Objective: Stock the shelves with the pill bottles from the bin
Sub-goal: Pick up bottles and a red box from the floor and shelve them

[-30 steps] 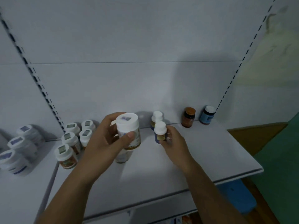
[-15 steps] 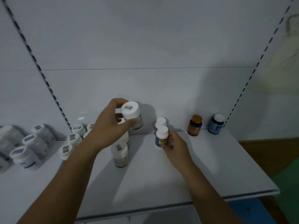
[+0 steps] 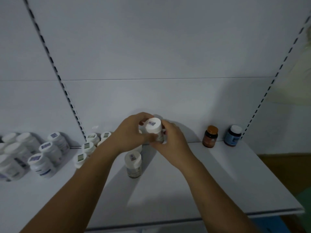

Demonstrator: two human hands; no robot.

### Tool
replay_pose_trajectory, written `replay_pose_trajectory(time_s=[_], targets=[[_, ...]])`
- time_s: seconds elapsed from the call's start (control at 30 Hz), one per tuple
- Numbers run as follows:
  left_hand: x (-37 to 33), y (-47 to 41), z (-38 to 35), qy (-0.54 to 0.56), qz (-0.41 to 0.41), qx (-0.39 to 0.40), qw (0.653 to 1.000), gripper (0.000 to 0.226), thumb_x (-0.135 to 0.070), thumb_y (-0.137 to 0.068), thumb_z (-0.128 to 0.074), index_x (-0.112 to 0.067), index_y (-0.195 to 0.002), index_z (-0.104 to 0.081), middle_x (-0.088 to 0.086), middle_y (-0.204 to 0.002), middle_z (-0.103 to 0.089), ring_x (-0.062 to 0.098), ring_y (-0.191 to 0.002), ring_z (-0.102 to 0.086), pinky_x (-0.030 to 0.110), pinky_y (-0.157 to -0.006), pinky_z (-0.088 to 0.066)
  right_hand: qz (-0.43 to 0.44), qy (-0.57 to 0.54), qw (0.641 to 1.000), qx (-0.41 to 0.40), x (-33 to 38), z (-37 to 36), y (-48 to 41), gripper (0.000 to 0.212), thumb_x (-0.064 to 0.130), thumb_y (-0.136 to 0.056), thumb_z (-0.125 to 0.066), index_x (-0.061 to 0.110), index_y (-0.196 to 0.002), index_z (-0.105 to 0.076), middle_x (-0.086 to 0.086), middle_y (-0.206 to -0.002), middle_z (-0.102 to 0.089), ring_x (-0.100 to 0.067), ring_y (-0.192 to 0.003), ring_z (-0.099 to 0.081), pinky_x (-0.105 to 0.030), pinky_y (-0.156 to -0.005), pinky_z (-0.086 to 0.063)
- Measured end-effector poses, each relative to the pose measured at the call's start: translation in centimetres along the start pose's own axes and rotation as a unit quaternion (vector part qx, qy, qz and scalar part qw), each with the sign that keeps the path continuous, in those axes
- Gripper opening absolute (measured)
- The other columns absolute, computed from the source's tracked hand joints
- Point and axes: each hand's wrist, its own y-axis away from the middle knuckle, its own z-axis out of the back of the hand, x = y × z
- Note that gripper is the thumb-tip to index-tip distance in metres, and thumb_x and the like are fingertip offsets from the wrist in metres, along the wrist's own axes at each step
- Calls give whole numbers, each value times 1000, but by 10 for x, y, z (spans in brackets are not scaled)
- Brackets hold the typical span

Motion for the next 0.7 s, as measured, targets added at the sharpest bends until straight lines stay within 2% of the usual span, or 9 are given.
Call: replay_pose_trajectory(time_s=[0.07, 0.13, 0.2, 0.27, 0.43, 0.53, 0.6, 0.7], targets=[[-1, 5, 3, -5, 8, -2, 1000, 59, -51, -73, -85, -39, -127, -64, -20, -121, -69, 4, -111, -63, 39, -98, -53, -16, -17, 1000, 15, 4, -8, -6, 57, 28, -82, -87, 24, -133, -61, 7, -120, -65, -10, -108, -62, -33, -94, -56], [0, 12, 8, -41, 14, -10, 999, 73, -64, -74, -75, -38, -139, -58, -13, -137, -65, 14, -124, -60, 45, -107, -49, -36, -27, 999, 15, 5, -16, -7, 53, 27, -84, -86, 23, -131, -61, 7, -121, -67, -10, -109, -62, -31, -95, -56], [6, 21, 14, -126, 6, -22, 992, 81, -68, -82, -69, -33, -152, -47, -8, -153, -55, 20, -138, -50, 46, -115, -41, -55, -37, 998, 5, 3, -27, -8, 52, 26, -86, -84, 23, -132, -60, 6, -126, -67, -13, -114, -63, -38, -100, -55], [11, 32, 19, -202, -11, -39, 978, 84, -71, -90, -63, -33, -159, -36, -9, -161, -45, 20, -146, -43, 43, -119, -37, -81, -41, 996, 5, -1, -38, -9, 54, 24, -88, -83, 23, -135, -57, 3, -131, -66, -17, -120, -63, -42, -105, -54], [24, 62, 22, -259, -29, -46, 964, 87, -83, -92, -43, -33, -161, -30, -10, -164, -40, 16, -149, -39, 39, -121, -35, -109, 44, 993, 10, -15, -54, -20, 57, 17, -85, -81, 23, -137, -57, 0, -130, -67, -19, -120, -64, -39, -104, -54], [28, 75, 21, -272, -34, -44, 961, 88, -86, -91, -36, -33, -161, -31, -11, -163, -41, 16, -148, -40, 41, -122, -35, -117, 144, 982, 21, -31, -67, -32, 46, 37, -81, -75, 30, -125, -63, 5, -112, -69, -16, -103, -69, -36, -91, -60], [31, 82, 20, -274, -38, -49, 960, 86, -84, -92, -38, -32, -160, -34, -11, -161, -43, 16, -147, -41, 40, -121, -34, -130, 163, 978, 20, -60, -83, -42, 42, 49, -77, -70, 31, -114, -63, 9, -103, -68, -14, -94, -70, -35, -82, -62], [35, 89, 19, -276, -36, -49, 959, 85, -84, -93, -39, -31, -161, -33, -12, -161, -43, 15, -148, -40, 38, -122, -31, -128, 171, 977, 21, -67, -88, -39, 36, 45, -81, -69, 30, -113, -63, 10, -104, -69, -13, -97, -71, -35, -81, -63]])
